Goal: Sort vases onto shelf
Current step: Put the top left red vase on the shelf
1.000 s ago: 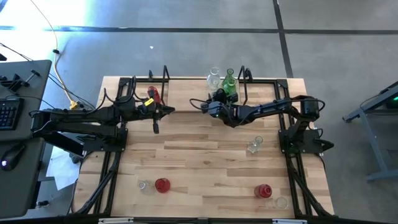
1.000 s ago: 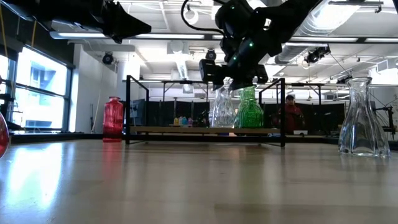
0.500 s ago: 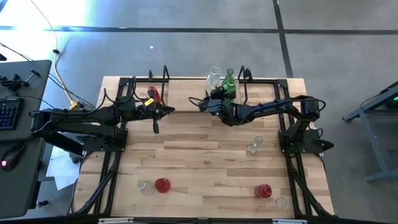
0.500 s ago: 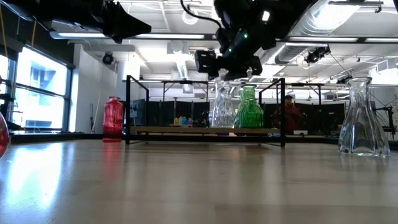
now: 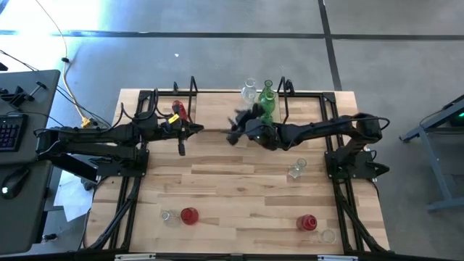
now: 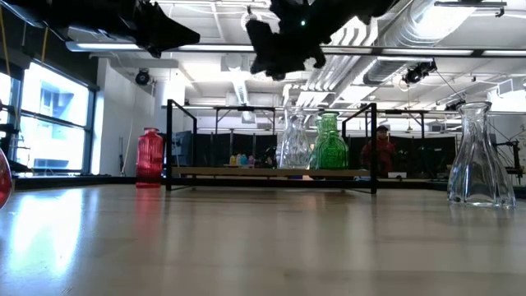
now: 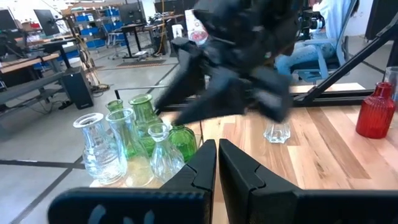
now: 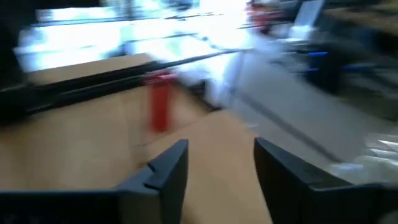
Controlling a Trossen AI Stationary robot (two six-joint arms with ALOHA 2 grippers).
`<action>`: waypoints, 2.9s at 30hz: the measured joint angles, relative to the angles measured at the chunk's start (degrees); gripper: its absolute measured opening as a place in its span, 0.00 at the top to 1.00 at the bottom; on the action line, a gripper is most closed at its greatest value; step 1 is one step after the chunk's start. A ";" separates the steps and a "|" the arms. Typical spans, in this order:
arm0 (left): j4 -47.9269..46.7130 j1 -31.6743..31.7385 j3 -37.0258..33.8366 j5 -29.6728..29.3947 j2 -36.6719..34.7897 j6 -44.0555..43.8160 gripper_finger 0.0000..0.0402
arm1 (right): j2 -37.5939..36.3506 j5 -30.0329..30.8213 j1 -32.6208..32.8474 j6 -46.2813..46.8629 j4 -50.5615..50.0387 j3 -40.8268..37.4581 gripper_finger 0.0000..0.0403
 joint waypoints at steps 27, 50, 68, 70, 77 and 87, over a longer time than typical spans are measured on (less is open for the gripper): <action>-67.58 23.86 26.67 -6.44 6.20 -8.83 1.00 | -0.95 -27.70 1.26 -10.56 20.25 -17.14 1.00; -66.01 30.10 30.36 -6.47 21.68 18.69 0.72 | -0.95 -29.25 1.26 -12.52 17.97 -17.14 1.00; -64.17 34.52 30.36 -9.28 28.65 19.58 0.75 | -0.95 -29.45 1.26 -12.43 17.94 -17.14 1.00; -64.21 34.76 30.36 -9.30 29.44 19.59 0.77 | -0.95 -29.43 1.26 -12.43 17.95 -17.14 1.00; -64.01 34.91 30.67 -9.52 30.90 19.62 0.85 | -0.95 -29.43 1.26 -12.43 17.93 -17.14 1.00; -68.60 34.93 30.29 -10.95 28.21 19.57 0.96 | -0.95 -29.43 1.26 -12.45 17.91 -17.14 1.00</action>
